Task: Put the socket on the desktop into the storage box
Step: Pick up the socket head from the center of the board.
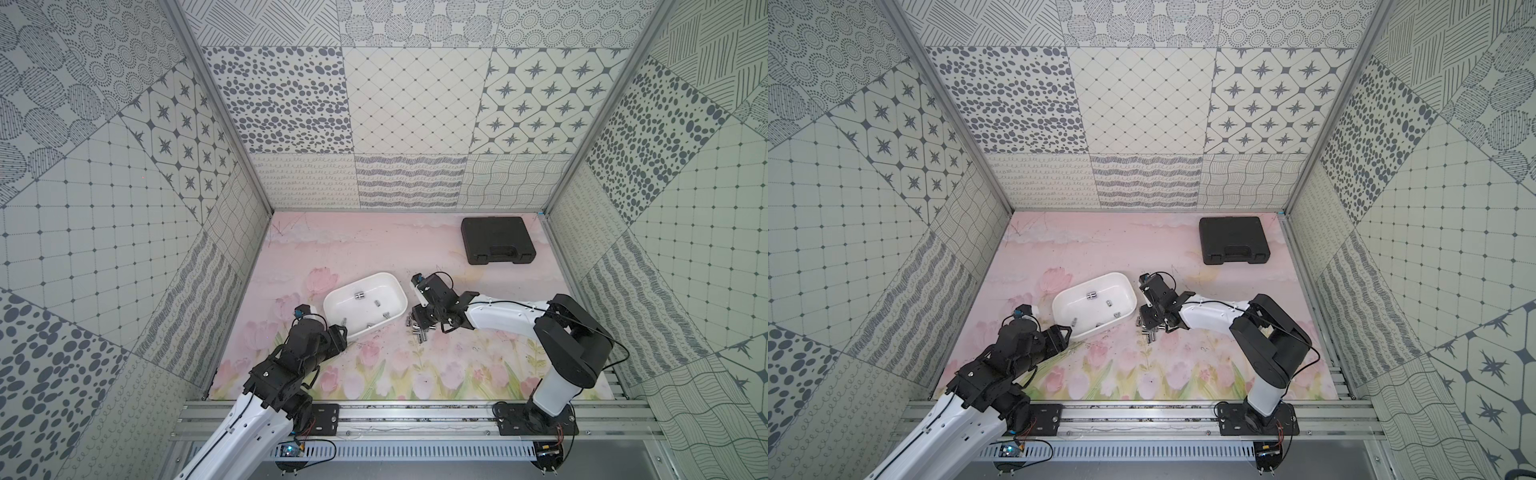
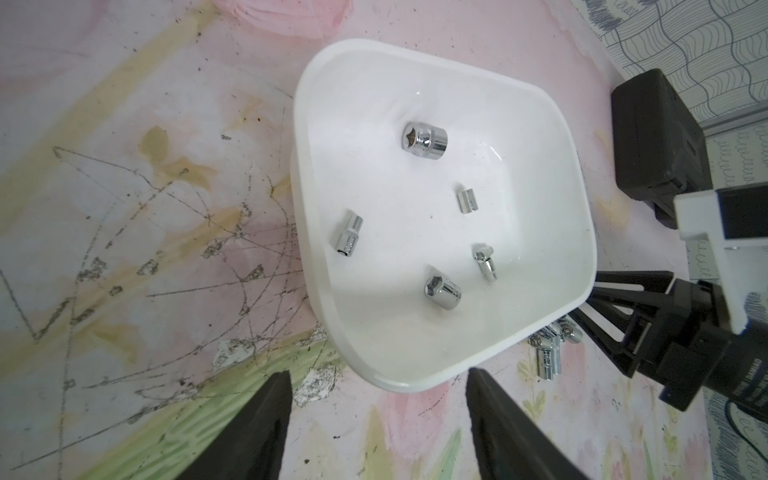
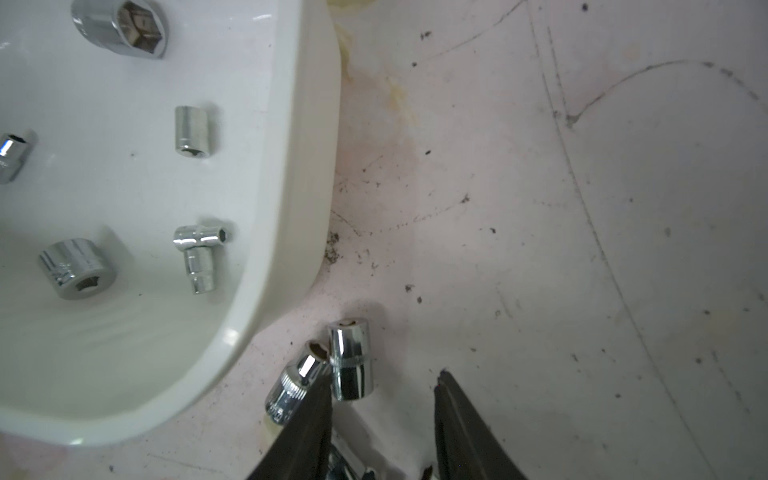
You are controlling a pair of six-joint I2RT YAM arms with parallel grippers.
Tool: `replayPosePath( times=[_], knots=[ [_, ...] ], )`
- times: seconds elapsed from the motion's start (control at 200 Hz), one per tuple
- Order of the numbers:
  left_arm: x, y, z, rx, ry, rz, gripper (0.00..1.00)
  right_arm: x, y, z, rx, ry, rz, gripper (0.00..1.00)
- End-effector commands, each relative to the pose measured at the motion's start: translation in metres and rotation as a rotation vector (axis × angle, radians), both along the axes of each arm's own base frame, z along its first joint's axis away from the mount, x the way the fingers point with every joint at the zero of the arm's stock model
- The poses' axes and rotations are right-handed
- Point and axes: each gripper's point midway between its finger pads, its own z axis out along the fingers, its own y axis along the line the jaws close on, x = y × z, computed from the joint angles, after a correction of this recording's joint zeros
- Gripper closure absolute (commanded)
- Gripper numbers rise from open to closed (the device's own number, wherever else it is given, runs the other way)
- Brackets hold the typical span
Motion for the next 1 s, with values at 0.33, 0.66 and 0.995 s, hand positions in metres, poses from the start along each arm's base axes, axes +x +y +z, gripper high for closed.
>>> replayPosePath(
  times=[0.33,0.66,0.995],
  knots=[
    [0.003,-0.004,0.003,-0.018,-0.019,-0.008,0.29,0.01,0.012,0.0,0.02,-0.008,-0.008,0.6],
    [0.003,-0.004,0.003,-0.017,-0.019,-0.008,0.28,0.011,0.012,-0.002,0.009,-0.005,-0.015,0.64],
    [0.003,-0.003,0.002,-0.012,-0.016,-0.005,0.28,0.013,0.013,-0.008,-0.005,0.003,-0.012,0.65]
  ],
)
